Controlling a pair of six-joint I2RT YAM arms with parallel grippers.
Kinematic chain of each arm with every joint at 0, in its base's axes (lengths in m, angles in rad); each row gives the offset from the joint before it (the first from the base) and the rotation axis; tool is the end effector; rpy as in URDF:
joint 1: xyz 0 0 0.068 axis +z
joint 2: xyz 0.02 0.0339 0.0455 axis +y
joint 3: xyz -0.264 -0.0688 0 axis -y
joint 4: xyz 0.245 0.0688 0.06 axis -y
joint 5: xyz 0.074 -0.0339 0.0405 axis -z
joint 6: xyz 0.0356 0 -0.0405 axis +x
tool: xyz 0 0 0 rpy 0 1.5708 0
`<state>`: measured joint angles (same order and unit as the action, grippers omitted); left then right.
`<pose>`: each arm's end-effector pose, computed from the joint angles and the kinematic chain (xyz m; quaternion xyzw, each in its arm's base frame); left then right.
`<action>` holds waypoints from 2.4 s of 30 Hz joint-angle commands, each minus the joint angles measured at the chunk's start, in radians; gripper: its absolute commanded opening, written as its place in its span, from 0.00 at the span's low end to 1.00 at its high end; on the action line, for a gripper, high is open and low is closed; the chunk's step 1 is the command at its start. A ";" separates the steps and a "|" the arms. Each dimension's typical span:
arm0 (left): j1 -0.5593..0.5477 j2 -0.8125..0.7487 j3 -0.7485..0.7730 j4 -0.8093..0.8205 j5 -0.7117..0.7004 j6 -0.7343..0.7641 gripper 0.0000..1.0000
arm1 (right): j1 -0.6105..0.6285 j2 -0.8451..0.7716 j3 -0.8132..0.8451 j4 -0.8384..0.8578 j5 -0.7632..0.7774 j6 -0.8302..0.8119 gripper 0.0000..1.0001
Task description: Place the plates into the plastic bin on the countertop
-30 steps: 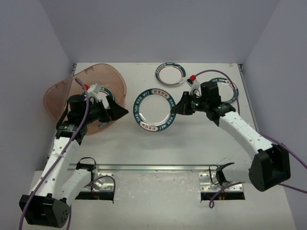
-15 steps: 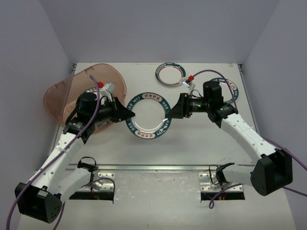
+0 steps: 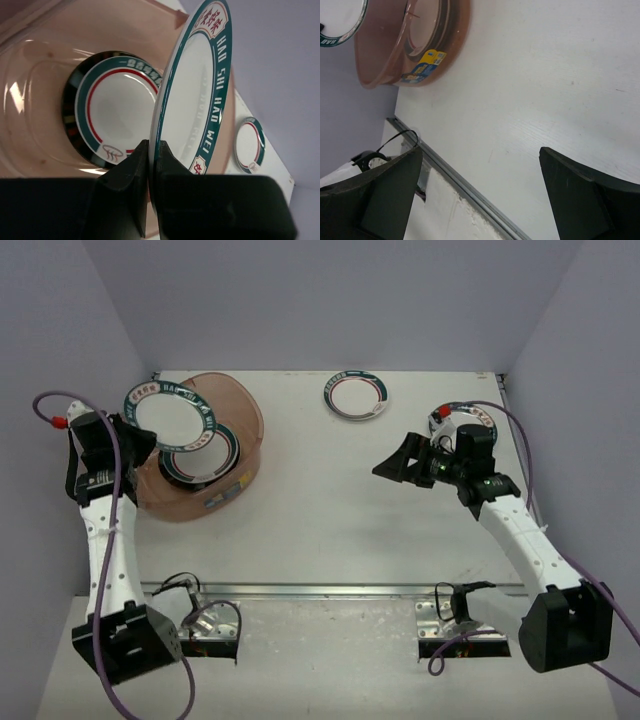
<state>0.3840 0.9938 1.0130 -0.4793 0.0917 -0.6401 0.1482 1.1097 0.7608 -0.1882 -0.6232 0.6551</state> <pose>0.2032 0.0786 0.3509 -0.3948 0.7518 -0.1059 0.5174 0.2360 0.0562 0.2699 0.0608 0.8391 0.4292 0.3287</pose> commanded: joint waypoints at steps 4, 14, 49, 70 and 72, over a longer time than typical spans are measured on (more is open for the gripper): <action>0.090 0.165 -0.054 0.172 0.131 -0.034 0.00 | -0.040 -0.065 -0.031 0.012 0.072 -0.043 0.99; 0.059 0.324 -0.096 0.248 0.156 -0.049 0.91 | -0.047 -0.047 -0.061 0.033 0.097 -0.059 0.99; -0.139 -0.056 -0.062 -0.093 0.018 0.252 1.00 | -0.049 0.591 0.231 0.245 0.362 0.153 0.99; -0.171 -0.364 -0.242 0.023 0.033 0.256 1.00 | -0.076 1.384 0.972 -0.040 0.516 0.475 0.00; -0.171 -0.351 -0.242 0.025 0.036 0.260 1.00 | -0.076 1.285 0.846 0.063 0.504 0.458 0.00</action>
<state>0.2214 0.6330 0.7703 -0.5128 0.1156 -0.3969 0.0779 2.4896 1.8124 -0.0265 -0.2103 1.1312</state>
